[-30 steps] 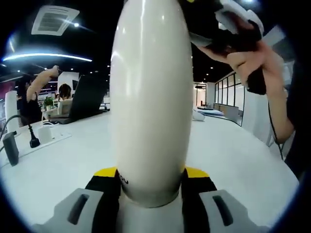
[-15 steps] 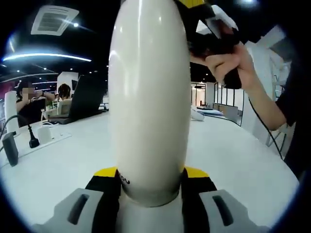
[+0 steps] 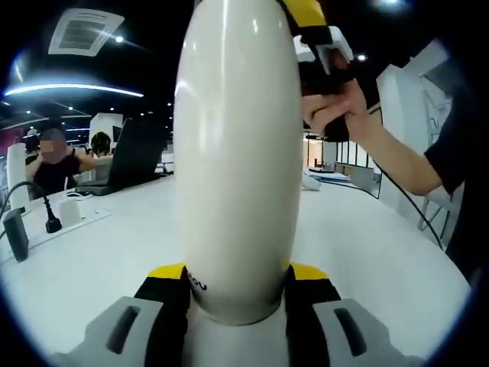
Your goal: Grasp the water cup twist off the cup lid place the cup lid on the table
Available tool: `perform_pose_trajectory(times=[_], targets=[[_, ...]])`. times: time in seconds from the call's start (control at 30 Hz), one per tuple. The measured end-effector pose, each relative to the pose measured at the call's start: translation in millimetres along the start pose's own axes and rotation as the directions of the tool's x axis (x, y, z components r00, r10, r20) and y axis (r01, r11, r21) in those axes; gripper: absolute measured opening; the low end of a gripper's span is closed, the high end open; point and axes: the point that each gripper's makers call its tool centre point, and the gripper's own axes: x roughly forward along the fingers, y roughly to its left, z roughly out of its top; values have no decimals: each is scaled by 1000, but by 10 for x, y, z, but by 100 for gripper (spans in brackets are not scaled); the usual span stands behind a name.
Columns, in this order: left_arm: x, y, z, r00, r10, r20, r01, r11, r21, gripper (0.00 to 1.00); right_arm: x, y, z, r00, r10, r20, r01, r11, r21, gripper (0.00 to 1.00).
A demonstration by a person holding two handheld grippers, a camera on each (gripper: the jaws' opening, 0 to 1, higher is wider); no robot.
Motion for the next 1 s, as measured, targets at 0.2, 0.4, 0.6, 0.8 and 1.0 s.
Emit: perform_pose_trajectory(times=[0.2,0.4,0.6,0.8,1.0], targets=[[2,6,-4,1000,0,0,0,1000,0,51,62,36,-19,998,52,-33,-52,999,8,58],[5,7,-9,1000,-2,0,2,1000,0,51,-93,-18,-25,998,-61,-11,61,998,-4,61],[11,11,-9,1000,-4,0,4,1000,0,51,-324,-38,-26,955,-295,23,295,953,-71,61],[16,20,-9,1000,-6,-1,6,1000,0,51,-355,72,36,884,-465,47,467,870,-159,60],[18,33,-9,1000,-2,-1,2,1000,-1,51,-233,43,209,844,-529,85,535,828,-167,54]])
